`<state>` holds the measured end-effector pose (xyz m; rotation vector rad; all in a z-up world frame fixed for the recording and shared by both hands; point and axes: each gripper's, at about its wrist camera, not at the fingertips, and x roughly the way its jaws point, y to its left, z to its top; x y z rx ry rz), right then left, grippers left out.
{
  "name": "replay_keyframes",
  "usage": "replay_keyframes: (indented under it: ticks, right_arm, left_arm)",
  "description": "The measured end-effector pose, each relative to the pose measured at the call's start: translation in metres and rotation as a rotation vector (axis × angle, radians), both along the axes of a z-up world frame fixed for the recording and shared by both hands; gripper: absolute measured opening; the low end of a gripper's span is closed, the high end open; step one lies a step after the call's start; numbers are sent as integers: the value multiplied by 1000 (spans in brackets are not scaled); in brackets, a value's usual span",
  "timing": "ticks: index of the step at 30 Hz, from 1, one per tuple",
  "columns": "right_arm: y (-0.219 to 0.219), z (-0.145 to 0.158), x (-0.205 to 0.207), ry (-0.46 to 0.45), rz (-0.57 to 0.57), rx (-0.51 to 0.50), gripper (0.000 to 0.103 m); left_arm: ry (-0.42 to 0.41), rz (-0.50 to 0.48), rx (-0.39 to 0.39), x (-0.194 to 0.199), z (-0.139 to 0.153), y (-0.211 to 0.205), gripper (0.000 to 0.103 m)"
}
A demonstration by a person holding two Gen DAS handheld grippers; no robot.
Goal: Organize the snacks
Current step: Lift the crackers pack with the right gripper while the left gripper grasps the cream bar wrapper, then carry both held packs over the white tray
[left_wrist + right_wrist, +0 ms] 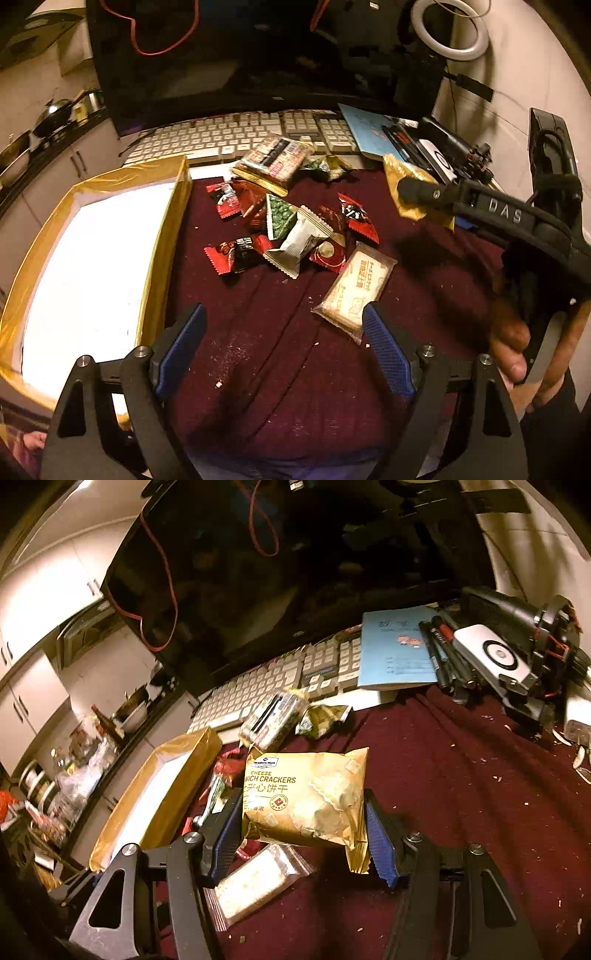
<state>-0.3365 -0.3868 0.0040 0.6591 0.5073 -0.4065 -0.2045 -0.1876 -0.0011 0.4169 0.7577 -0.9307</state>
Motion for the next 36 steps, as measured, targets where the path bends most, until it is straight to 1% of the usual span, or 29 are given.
replay_keyframes:
  ticks: [3,7,9,11,13,15,16,19,20,21,24,28,31,34,36]
  right_arm:
    - [-7,-2,-8,-17,-42,31,62]
    - [-17,-7,-12,-32,-67,94,62]
    - [-19,-9,-11,-29,-61,110,62]
    - [-19,-9,-10,-31,-54,110,62]
    - [-17,-8,-8,-21,-59,95,62]
    - [-14,-7,-6,-12,-57,75,62]
    - [-13,-7,-6,-10,-57,69,62]
    - [-13,-7,-6,-9,-58,64,62]
    - [-12,-7,-6,-8,-61,62,62]
    - [-12,-7,-6,-6,-61,61,62]
    - [-13,-8,-5,-1,-52,61,62]
    - [-9,-6,-1,13,-51,38,62]
    - [-6,-3,-1,5,-31,11,62]
    - [1,1,-1,-5,-21,-16,62]
    - [8,7,4,-4,-12,-27,62]
  left_arm:
    - [69,-39,1,12,-2,-8,86]
    - [81,-115,49,12,-7,-31,86]
    - [93,-174,52,6,-9,-44,86]
    - [83,-206,70,0,-15,-56,86]
    - [69,-220,100,-5,-22,-68,80]
    - [68,-236,128,-11,-31,-76,58]
    - [70,-235,137,-11,-34,-76,52]
    - [42,-198,101,-16,-36,-67,40]
    - [39,-193,99,-18,-35,-64,34]
    - [37,-196,94,-20,-35,-60,32]
    - [50,-187,66,-23,-35,-49,32]
    - [117,-158,-14,-17,-30,-26,31]
    - [160,-145,-104,-11,-15,-4,31]
    - [157,-141,-165,-4,2,16,31]
    - [160,-109,-213,7,14,34,31]
